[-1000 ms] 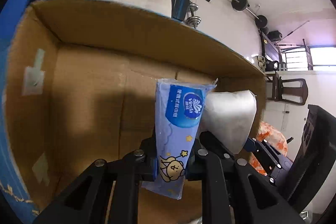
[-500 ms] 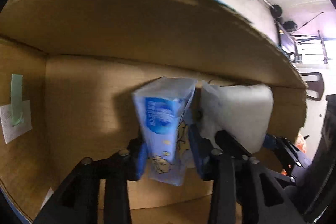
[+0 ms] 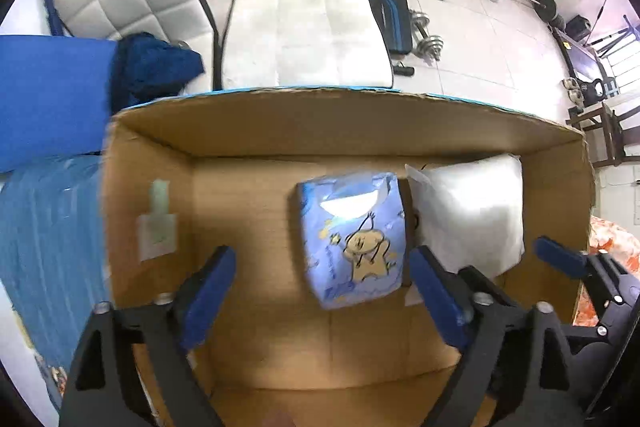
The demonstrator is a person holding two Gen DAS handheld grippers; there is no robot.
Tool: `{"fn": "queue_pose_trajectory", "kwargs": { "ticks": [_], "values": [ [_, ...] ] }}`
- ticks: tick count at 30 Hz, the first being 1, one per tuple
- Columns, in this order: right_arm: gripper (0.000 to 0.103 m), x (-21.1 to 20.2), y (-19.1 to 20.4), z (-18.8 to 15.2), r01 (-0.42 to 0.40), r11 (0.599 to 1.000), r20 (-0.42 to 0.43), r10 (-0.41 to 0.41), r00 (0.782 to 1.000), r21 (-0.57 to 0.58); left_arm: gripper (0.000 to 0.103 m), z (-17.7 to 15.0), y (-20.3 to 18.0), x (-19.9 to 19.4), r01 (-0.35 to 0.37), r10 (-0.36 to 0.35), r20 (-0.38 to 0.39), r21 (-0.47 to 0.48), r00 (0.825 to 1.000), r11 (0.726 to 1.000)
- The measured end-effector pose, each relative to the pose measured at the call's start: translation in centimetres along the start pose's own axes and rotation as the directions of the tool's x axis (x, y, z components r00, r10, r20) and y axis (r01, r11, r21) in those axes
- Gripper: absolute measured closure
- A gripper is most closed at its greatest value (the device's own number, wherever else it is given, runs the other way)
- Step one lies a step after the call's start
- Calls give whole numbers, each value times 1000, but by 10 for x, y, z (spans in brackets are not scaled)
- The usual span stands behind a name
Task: Organize soft objects
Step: 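Lower both packs into the box and open both grippers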
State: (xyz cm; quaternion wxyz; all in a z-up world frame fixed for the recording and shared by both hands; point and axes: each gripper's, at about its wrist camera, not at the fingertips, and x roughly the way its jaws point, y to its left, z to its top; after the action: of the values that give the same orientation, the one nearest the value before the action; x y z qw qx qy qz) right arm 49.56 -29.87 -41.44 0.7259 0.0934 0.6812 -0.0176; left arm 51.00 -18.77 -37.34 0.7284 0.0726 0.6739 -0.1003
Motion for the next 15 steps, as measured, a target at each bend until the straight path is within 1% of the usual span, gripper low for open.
{"fn": "queue_pose_trajectory", "kwargs": {
  "ticks": [1, 3, 4, 6, 7, 10, 13, 15],
  "values": [
    [0, -6, 1, -6, 8, 1000, 17, -8, 1000, -3, 4, -8, 5, -5, -7, 7, 12, 1, 1000, 1000],
    [0, -17, 5, -18, 28, 1000, 39, -27, 999, -9, 1, -21, 8, -20, -22, 21, 50, 6, 999, 1000],
    [0, -22, 6, -25, 37, 999, 49, -36, 998, -15, 1, -31, 20, -30, -38, 37, 61, 13, 997, 999],
    [0, -32, 11, -40, 53, 998, 64, -52, 997, -14, 0, -49, 26, -46, -62, 61, 111, 6, 992, 998],
    [0, -38, 11, -48, 53, 999, 78, -52, 996, -11, 0, -57, 35, -56, -68, 67, 134, 5, 989, 998],
    [0, -55, 15, -72, 44, 999, 104, -43, 994, -6, 0, -68, 45, -66, -54, 56, 159, -17, 986, 998],
    [0, -76, 20, -96, 57, 998, 145, -55, 988, -7, 0, -88, 54, -83, -44, 49, 184, -33, 982, 998],
    [0, -94, 19, -113, 57, 998, 172, -56, 983, -4, 0, -98, 54, -92, -47, 55, 204, -45, 977, 998]
  ]
}}
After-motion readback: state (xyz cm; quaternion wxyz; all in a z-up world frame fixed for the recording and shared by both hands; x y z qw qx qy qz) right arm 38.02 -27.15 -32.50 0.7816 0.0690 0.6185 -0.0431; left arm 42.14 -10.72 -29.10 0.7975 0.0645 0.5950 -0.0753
